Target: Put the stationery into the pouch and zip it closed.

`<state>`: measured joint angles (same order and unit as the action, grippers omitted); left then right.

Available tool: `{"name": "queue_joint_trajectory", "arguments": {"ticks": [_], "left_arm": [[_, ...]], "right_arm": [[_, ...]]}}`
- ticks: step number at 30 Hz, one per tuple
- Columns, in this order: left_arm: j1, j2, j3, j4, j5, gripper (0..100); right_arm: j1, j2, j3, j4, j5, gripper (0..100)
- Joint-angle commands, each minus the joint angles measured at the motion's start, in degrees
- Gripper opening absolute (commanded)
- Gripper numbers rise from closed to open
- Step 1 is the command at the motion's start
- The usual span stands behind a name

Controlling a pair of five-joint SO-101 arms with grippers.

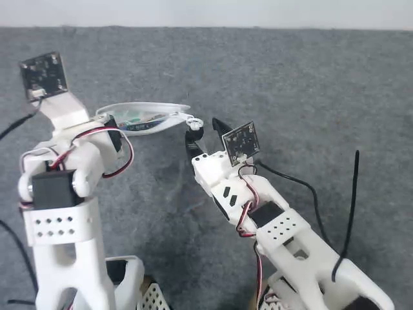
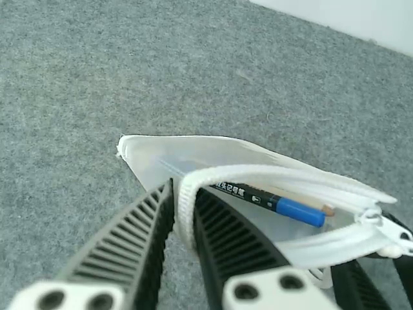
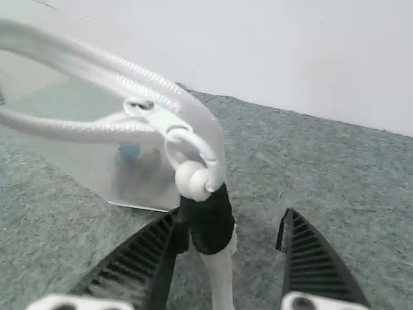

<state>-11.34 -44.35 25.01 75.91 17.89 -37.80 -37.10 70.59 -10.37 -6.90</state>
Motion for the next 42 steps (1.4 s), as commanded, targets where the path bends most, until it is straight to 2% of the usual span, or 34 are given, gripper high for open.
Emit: {"name": "queue_joint_trajectory", "arguments": {"ticks": [1, 9, 15, 19, 24, 26, 30, 38, 42], "left_arm": [[0.1, -0.8, 0.5, -1.1, -0.5, 1], [0.1, -0.9, 0.7, -1.5, -0.5, 1], [0.1, -0.9, 0.7, -1.5, -0.5, 1], [0.1, -0.9, 0.7, -1.5, -0.5, 1], [0.1, -0.9, 0.7, -1.5, -0.5, 1], [0.1, -0.9, 0.7, -1.6, -0.5, 1], [0.2, -0.9, 0.5, -1.6, -0.5, 1], [0.3, -0.9, 0.5, -1.7, -0.5, 2], [0.4, -0.7, 0.7, -1.7, -0.5, 12]], "right_arm": [[0.7, -0.2, -3.9, -1.0, 1.1, 21.6], [0.7, -0.2, -3.9, -1.4, 1.1, 20.6], [0.7, -0.2, -4.1, -1.5, 1.8, 7.6], [0.6, -1.5, -3.8, -1.5, 6.9, 0.1], [-0.6, -11.3, 1.7, -0.7, 9.5, 0.6], [-1.5, -15.6, 3.2, 2.3, 11.7, 0.6], [-4.7, -21.4, 2.2, 14.6, 15.1, 0.6], [-12.1, -28.7, -1.9, 35.4, 15.1, 0.6], [-16.9, -32.8, -1.8, 41.5, 15.0, 0.6]]}}
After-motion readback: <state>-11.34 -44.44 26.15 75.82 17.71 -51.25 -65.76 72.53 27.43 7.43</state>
